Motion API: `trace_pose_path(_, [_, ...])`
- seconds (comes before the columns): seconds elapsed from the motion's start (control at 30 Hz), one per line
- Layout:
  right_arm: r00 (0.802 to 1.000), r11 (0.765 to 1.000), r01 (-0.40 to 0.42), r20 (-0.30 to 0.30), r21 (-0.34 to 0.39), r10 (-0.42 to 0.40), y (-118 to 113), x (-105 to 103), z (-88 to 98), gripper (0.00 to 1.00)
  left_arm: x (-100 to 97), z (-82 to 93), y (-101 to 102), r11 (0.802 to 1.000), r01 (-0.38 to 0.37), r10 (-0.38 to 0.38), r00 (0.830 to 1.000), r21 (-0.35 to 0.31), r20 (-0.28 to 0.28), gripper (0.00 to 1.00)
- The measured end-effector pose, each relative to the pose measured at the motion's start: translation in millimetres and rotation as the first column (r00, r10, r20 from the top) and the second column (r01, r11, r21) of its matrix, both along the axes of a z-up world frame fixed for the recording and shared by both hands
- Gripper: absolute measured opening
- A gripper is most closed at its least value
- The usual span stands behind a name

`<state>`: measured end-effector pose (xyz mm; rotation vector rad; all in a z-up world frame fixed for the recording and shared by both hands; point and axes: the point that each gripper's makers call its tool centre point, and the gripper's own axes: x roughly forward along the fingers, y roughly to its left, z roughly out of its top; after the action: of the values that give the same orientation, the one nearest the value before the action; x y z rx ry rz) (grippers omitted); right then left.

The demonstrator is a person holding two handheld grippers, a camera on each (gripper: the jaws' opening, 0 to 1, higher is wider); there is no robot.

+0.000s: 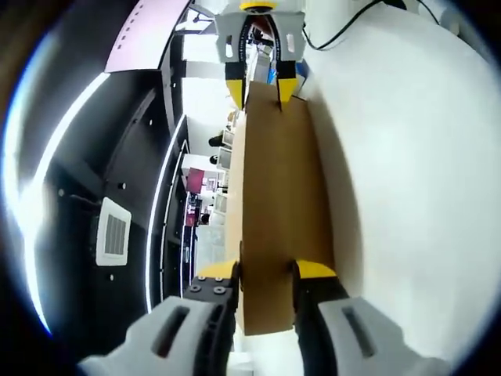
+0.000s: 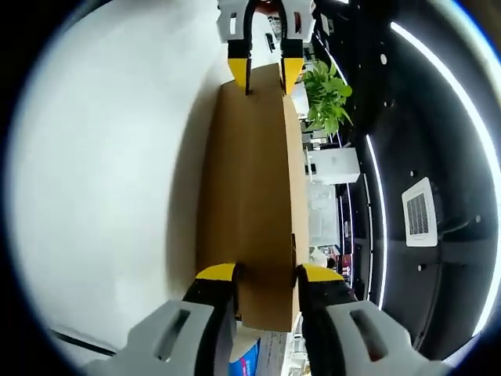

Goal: Operate the shoe box by opening the lid, removing the specified soft item, and placing it in the target area until the item is outside and the box remains undamaged.

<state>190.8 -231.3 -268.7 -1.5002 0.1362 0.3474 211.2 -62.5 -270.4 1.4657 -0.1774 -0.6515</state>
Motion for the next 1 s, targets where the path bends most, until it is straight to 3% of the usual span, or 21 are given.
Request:
trace_pose_path(0.93, [1.0, 1.0, 0.005, -0.002, 0.002, -0.005, -2.6, -0.4, -1.8, 0.29, -5.8, 2.4, -2.2, 0.998, -0.026, 0.026, 1.0, -0.053, 0.007, 0.28])
trace_pose_path(1.0, [1.0, 1.0, 0.004, -0.003, 0.003, -0.004, -2.7, -0.5, -1.6, 0.29, -6.4, 3.5, -2.7, 0.996, -0.028, 0.027, 1.0, -0.079, -0.012, 0.28])
